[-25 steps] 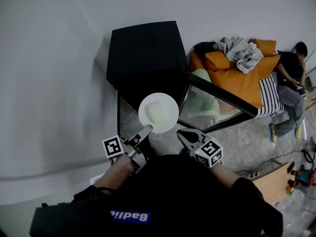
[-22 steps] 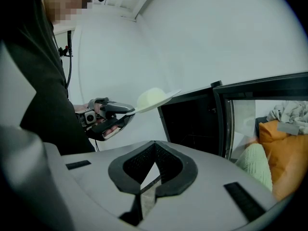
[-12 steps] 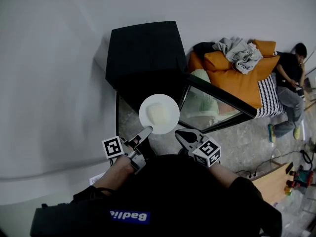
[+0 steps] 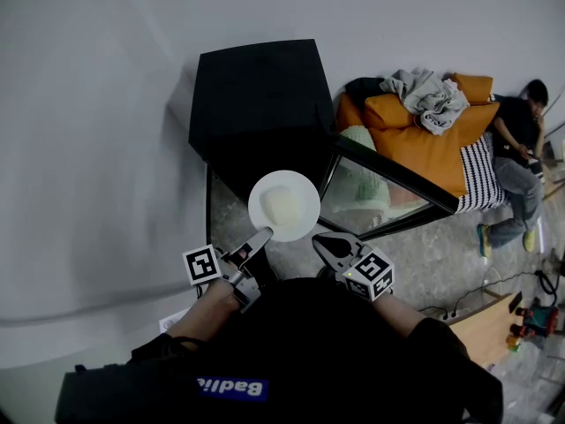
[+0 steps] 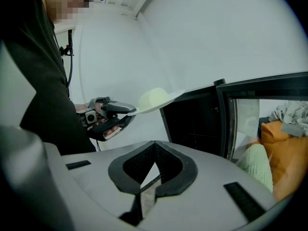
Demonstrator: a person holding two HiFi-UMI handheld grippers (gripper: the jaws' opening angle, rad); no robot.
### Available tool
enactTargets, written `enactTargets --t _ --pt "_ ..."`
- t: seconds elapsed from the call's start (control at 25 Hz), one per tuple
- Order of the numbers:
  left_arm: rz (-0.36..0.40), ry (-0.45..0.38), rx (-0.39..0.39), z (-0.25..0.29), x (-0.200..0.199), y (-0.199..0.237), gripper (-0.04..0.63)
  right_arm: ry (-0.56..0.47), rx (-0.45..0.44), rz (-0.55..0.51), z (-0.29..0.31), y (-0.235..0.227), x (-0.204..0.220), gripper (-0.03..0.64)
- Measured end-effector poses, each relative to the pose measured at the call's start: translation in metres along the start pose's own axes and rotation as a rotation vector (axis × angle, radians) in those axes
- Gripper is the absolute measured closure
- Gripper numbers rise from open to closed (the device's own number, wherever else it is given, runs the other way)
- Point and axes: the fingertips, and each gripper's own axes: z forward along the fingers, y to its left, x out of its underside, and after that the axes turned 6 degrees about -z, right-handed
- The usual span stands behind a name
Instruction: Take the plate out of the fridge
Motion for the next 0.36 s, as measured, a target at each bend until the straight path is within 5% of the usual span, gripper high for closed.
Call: enactTargets --t 0.36 --pt "-0.002 -0.002 0.0 0.0004 0.0 -0.0004 0.578 0.011 -0.004 0.009 -0.001 0.0021 -0.0044 0.62"
